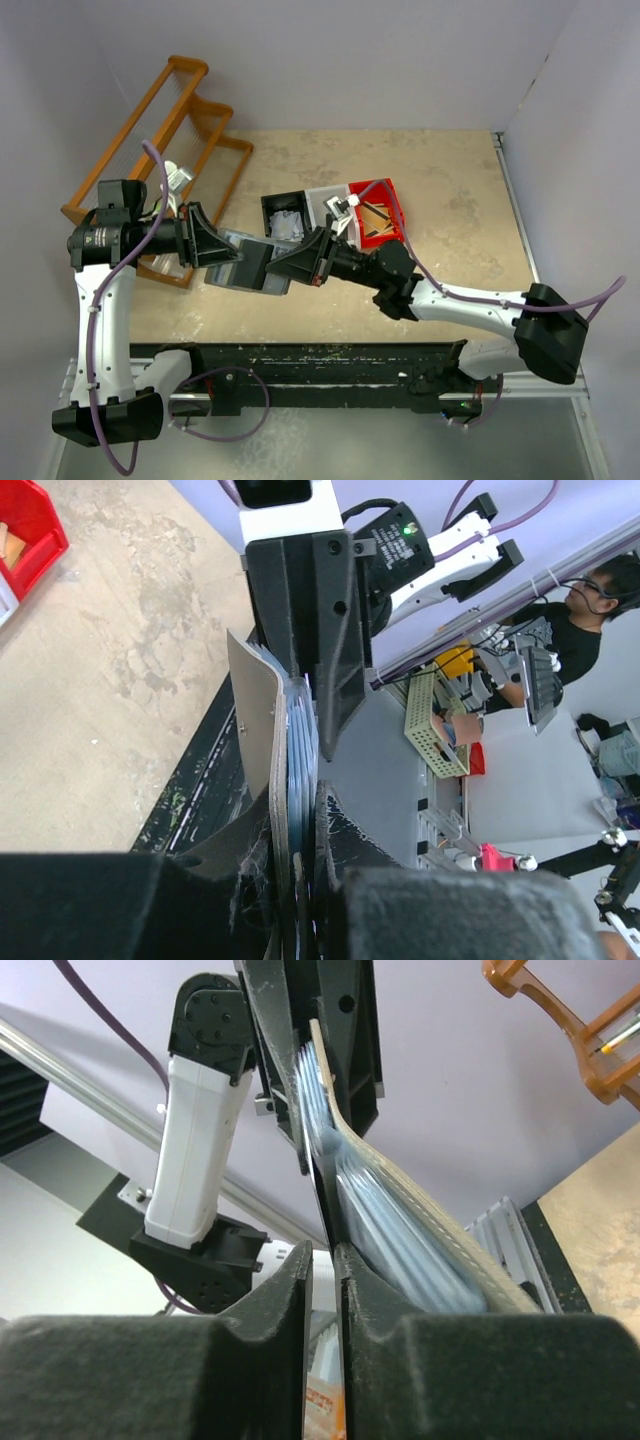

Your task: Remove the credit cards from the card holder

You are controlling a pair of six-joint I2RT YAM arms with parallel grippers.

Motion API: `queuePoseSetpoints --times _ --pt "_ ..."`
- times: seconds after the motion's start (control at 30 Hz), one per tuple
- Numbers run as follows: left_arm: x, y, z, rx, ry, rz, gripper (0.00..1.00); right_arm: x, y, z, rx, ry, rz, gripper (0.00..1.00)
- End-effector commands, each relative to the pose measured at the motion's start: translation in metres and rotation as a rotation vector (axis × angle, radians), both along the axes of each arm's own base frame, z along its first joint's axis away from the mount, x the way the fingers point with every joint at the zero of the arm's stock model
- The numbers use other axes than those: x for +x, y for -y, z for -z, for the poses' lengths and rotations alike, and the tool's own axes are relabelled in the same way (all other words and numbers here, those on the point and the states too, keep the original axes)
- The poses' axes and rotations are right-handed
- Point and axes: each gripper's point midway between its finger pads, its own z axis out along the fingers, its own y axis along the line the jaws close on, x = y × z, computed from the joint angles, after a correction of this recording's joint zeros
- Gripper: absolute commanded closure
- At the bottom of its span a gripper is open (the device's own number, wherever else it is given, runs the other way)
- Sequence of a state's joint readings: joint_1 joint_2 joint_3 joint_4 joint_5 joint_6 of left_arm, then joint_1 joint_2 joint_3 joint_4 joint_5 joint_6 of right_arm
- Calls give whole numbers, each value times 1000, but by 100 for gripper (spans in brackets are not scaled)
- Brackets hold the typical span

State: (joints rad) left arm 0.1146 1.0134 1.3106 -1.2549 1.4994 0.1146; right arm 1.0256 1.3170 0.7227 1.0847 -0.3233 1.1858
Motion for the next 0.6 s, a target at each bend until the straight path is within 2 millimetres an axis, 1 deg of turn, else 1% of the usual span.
queuePoseSetpoints --times 0.0,0.03,0.07,0.17,0.2,0.27,0.33,0.37,0.4,0.47,0.57 --pt "-32 3 -48 -223 44 172 100 4 -3 -40 107 60 16 74" --pt "-31 3 -48 -222 40 168 100 4 -5 -42 114 60 7 68" --pt "-31 3 -48 -220 42 167 100 4 -7 -41 117 57 2 66" --pt "-29 3 -47 -215 36 160 100 6 -10 -39 116 54 1 65" --pt "-29 3 -47 -214 36 159 100 6 -10 -39 117 56 2 69" --pt "-28 3 -48 -211 39 158 100 6 -9 -37 110 55 2 83" --pt "-28 3 -49 -209 40 158 100 2 -7 -28 81 45 -8 94" --pt "-27 3 -49 -207 42 157 100 1 -2 -31 90 45 -5 98" --pt "-27 3 -49 -205 40 156 100 1 2 -30 89 41 5 100" --pt "-27 3 -50 -203 43 155 100 1 9 -30 81 42 31 100" --pt "-26 3 -50 -200 43 152 96 5 23 -27 67 43 64 100"
